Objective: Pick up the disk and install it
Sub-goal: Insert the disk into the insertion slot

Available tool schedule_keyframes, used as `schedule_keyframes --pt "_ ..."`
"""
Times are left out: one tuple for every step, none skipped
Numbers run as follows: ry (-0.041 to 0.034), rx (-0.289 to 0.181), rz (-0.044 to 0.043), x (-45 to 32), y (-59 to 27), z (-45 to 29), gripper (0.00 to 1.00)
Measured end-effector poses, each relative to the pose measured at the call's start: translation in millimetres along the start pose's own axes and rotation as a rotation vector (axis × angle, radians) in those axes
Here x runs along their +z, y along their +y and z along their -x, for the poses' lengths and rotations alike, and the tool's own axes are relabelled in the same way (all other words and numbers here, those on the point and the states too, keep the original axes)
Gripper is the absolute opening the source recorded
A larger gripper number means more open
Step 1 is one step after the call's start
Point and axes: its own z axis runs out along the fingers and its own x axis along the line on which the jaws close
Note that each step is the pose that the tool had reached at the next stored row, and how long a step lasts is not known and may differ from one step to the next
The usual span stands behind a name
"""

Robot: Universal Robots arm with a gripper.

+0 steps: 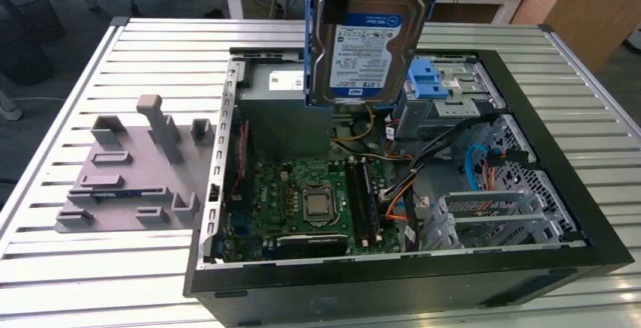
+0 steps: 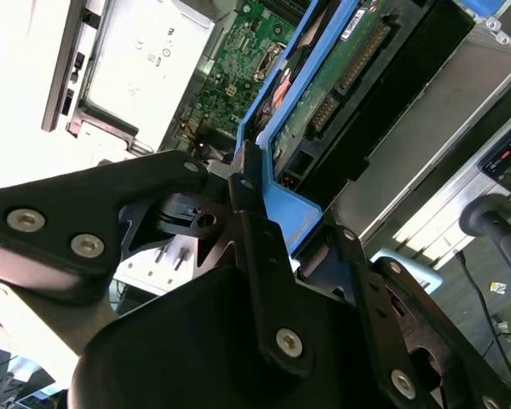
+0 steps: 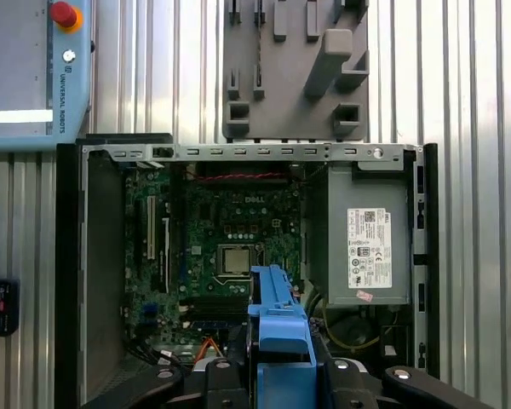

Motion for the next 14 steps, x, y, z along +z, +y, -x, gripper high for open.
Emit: schedule_keyframes --pt "0.0 0.0 0.0 0.0 -0.2 -0.8 0.36" --pt "0.0 0.0 0.0 0.1 -0.5 -1.5 0.36" --pt "-0.0001 0.0 0.0 0.1 -0.8 -2.3 0.36" --pt "0.0 0.0 0.0 0.1 -1.0 -3.1 0.36" --pt "0.0 0.0 0.0 0.1 -1.2 -3.9 0.36" --pt "-0.0001 0.0 0.0 0.2 -1.4 -4.8 0.36" --pt "-0.0001 0.0 -0.0001 0.2 -1.6 -5.6 0.36" --pt "0.0 0.0 0.0 0.2 -1.8 -6.6 0.36" --pt "0.0 0.0 0.0 0.2 -2.1 -7.4 0.36" --pt "0.0 0.0 -0.0001 0.3 -2.3 -8.3 0.36" --pt "0.0 0.0 0.0 0.3 -2.6 -9.3 0.36" --pt "0.0 0.0 0.0 0.3 -2.8 -10.2 0.36" --pt "0.0 0.0 0.0 0.3 -3.1 -11.1 0.36" --pt "0.0001 0.0 0.0 0.3 -3.3 -12.0 0.36"
